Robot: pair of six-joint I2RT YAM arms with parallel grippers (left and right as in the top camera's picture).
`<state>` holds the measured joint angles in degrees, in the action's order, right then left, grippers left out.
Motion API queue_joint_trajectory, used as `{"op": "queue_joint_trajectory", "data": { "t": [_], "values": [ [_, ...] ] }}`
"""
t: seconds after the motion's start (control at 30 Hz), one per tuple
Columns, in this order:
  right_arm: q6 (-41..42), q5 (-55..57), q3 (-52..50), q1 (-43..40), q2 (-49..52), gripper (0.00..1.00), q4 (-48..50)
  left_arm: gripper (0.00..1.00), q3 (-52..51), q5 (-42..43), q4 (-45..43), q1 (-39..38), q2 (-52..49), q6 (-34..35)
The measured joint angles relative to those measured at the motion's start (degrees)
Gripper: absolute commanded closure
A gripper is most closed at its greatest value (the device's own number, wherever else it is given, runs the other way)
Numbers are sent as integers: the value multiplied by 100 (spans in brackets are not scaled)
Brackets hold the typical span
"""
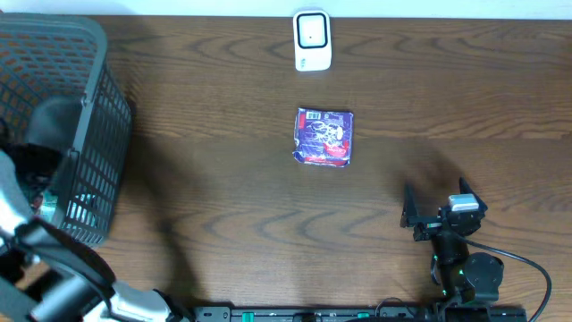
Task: Scan the item barcode
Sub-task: 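Reach the left gripper into the basket and grasp the mint-green pack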
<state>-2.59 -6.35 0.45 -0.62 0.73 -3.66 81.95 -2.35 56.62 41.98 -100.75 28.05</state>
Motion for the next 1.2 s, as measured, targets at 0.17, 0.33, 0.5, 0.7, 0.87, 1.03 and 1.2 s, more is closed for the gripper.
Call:
{"op": "queue_joint_trajectory", "data": {
  "t": [0.17,0.33,0.5,0.7,0.87,1.03,1.2],
  "values": [
    [0,0,0,0,0,1,0,17,-219,-468,-2,-90,-529,212],
    [0,0,0,0,0,1,0,37,-234,-656,-2,-90,-859,308],
    [0,0,0,0,0,1,0,92,-291,-721,-4,-90,-1062,345],
    [0,0,0,0,0,1,0,93,-273,-761,48,-94,-1058,345],
    [0,0,0,0,0,1,0,93,63,-28,232,-83,-949,319],
    [0,0,0,0,0,1,0,93,752,1259,-299,-85,-26,299],
    [0,-2,0,0,0,1,0,93,1108,2243,-1075,-118,1871,299]
  ]
}}
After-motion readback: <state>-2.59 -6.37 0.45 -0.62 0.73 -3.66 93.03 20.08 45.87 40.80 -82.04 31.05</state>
